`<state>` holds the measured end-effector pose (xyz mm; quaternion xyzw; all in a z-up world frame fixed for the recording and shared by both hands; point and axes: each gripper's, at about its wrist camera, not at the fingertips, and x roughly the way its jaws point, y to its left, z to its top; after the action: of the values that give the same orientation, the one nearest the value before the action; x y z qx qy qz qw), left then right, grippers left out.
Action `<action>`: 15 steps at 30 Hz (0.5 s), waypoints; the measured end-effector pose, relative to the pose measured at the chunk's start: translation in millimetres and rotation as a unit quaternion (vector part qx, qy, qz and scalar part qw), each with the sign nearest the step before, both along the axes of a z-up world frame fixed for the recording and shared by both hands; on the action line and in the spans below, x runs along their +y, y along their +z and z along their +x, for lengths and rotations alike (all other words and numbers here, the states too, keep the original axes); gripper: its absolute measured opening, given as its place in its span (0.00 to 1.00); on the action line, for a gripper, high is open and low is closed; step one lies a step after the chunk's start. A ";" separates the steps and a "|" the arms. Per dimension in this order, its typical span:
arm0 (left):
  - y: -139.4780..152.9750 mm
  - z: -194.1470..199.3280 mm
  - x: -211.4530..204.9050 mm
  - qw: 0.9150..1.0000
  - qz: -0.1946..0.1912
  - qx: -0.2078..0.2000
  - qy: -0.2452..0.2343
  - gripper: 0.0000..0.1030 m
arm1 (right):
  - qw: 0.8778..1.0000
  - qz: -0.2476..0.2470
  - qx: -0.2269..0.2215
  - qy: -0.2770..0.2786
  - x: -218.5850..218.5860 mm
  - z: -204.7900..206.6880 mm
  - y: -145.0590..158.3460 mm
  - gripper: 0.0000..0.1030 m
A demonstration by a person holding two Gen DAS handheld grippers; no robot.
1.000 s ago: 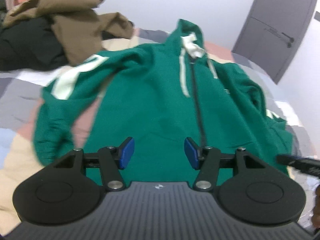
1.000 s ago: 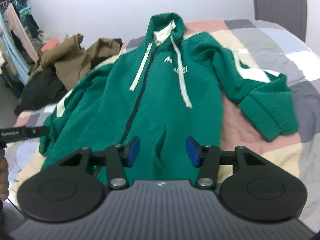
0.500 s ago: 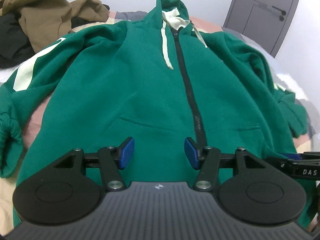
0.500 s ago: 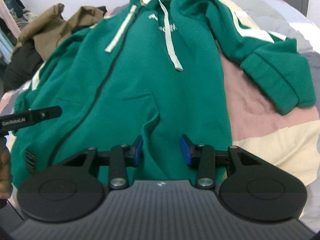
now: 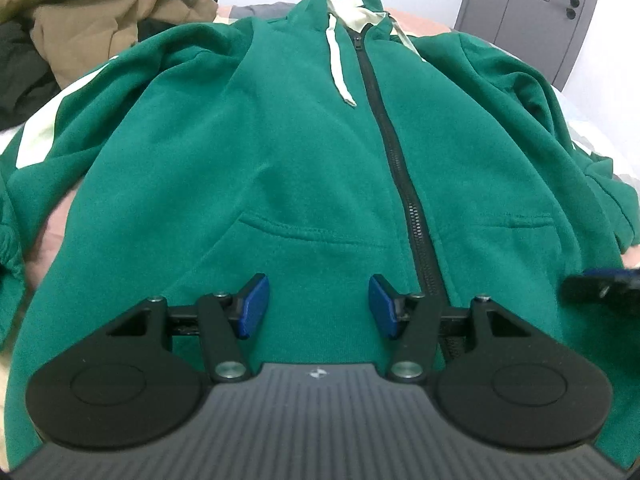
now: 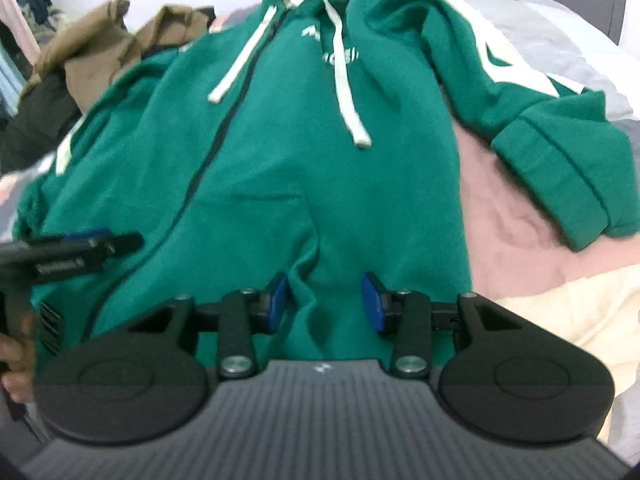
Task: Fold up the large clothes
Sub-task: 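Open both grippers and hover over the flattened hoodie front, then grasp a hoodie sleeve cuff with the right gripper and lift it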
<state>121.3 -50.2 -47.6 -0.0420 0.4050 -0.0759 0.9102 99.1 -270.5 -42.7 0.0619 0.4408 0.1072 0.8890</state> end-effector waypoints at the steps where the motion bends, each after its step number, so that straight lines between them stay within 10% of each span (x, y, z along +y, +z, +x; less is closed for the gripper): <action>1: 0.4 0.1 -0.9 1.000 0.002 -0.001 -0.001 0.60 | 1.000 0.006 -0.005 -0.004 -3.3 -0.6 4.1 0.42; 10: 1.3 -2.0 -2.8 1.000 0.004 -0.003 0.001 0.60 | 0.995 0.020 -0.062 -0.076 -51.7 6.4 35.3 0.43; 15: 1.7 -3.2 -2.1 1.000 -0.001 -0.005 0.003 0.60 | 0.986 -0.005 -0.080 -0.147 -85.6 25.8 39.9 0.69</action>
<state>118.2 -52.3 -45.8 -0.0432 0.4003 -0.0739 0.9124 124.9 -356.1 -2.8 0.1132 0.3547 -0.0221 0.9279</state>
